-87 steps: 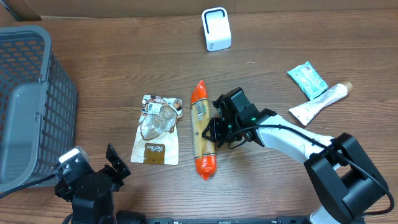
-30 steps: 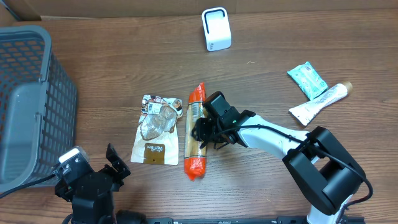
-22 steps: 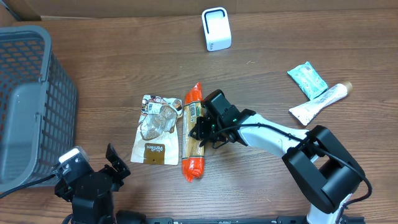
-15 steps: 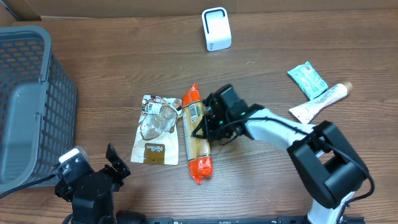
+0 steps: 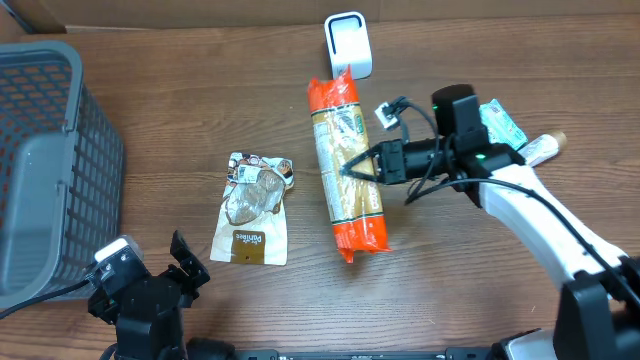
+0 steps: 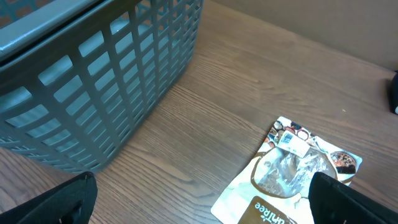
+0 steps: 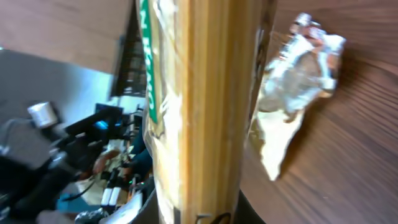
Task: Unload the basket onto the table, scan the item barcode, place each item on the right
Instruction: 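Lift the spaghetti tube upright with the right gripper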
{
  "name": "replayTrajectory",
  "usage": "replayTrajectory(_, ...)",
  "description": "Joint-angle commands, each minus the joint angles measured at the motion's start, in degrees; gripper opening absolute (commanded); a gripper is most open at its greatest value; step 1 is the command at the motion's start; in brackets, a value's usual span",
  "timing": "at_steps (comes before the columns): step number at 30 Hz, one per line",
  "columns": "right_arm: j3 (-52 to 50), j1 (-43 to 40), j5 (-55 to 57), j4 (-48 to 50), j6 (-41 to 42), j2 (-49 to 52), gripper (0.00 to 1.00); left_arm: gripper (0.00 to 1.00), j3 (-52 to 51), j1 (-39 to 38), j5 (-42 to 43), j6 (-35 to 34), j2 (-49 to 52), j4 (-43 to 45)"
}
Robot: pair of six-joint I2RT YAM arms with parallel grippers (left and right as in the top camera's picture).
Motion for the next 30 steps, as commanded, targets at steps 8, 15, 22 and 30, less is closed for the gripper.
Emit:
replayTrajectory(8,1.0,-1.5,-7.6,0.7,-1.0,-5.1,0.04,1.00,-0.1,-0.2,-1.0,-0.8,-0.2,0.0)
replayTrajectory(15,1.0,-1.5,-7.6,0.6,-1.0,-5.1,0.04,1.00,-0.1,-0.2,-1.0,-0.8,-0.2,0.0)
replayTrajectory(22,1.0,-1.5,-6.9,0.0,-0.5,-5.0,0.04,1.00,-0.1,-0.2,-1.0,-0.8,-0.2,0.0)
replayTrajectory(30,1.6,-0.4,8.1,-10.9,-0.2,-5.0,0.03,0.99,-0.1,-0.2,-1.0,-0.8,-0.2,0.0)
